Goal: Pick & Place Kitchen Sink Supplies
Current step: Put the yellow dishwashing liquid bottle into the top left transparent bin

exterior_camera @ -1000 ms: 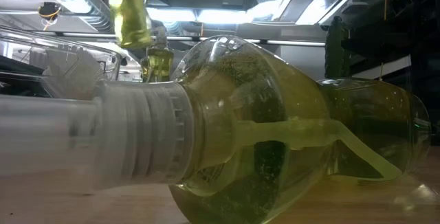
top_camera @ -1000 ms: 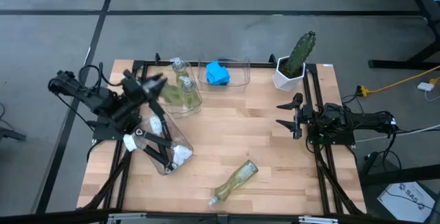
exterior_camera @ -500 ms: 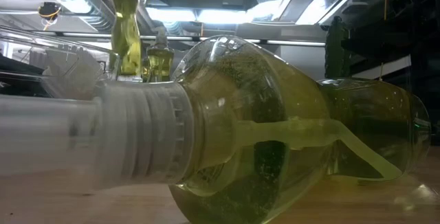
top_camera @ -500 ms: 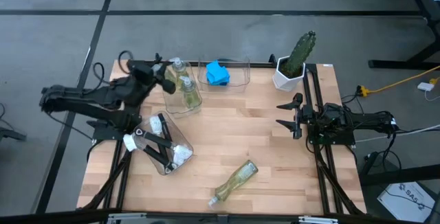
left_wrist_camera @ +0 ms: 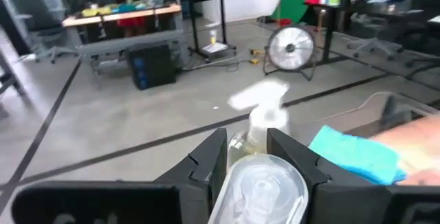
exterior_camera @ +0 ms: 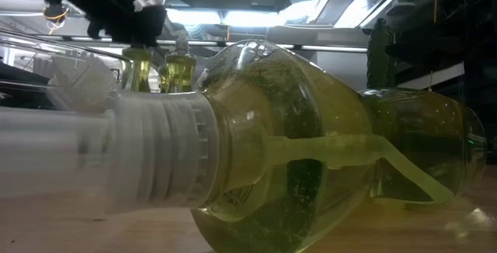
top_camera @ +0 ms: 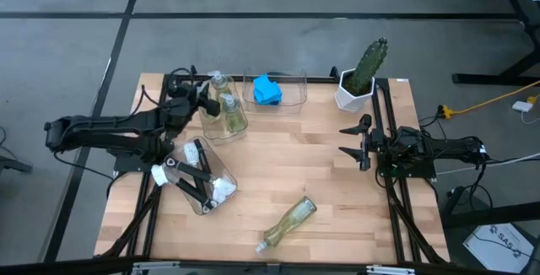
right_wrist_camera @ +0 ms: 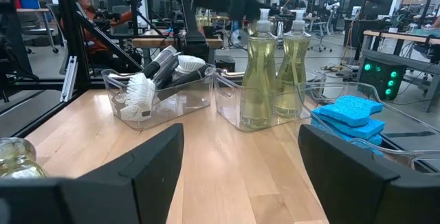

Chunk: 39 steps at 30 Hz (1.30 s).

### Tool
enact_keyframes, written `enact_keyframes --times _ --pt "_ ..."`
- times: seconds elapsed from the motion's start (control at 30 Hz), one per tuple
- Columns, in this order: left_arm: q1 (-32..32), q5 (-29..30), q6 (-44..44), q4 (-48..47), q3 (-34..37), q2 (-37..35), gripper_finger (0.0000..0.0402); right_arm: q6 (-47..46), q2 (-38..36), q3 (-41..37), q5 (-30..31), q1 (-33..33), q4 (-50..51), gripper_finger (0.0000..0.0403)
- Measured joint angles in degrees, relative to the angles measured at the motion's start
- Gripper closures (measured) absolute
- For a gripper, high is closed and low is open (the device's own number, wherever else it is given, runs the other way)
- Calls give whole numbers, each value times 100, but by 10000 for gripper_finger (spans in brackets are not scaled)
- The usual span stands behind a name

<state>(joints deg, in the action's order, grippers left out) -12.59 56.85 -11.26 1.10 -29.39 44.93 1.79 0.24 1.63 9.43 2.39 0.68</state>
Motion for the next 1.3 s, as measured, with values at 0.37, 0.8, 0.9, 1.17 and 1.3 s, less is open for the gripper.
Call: enact_keyframes --times 0.37,0.8,0.9,1.17,1.3 --pt "-224 -33 228 1390 811 -4 252 1 0 0 0 1 -1 118" --pt "-31 -105 1340 1724 809 -154 146 0 1 0 1 0 1 118" --pt "168 45 1356 1674 809 -243 146 1 -1 0 0 0 1 118" --pt "966 715 1219 1396 809 -436 144 -1 0 0 1 0 1 118" --pt "1505 722 998 1386 809 -437 144 1 1 2 2 0 1 118"
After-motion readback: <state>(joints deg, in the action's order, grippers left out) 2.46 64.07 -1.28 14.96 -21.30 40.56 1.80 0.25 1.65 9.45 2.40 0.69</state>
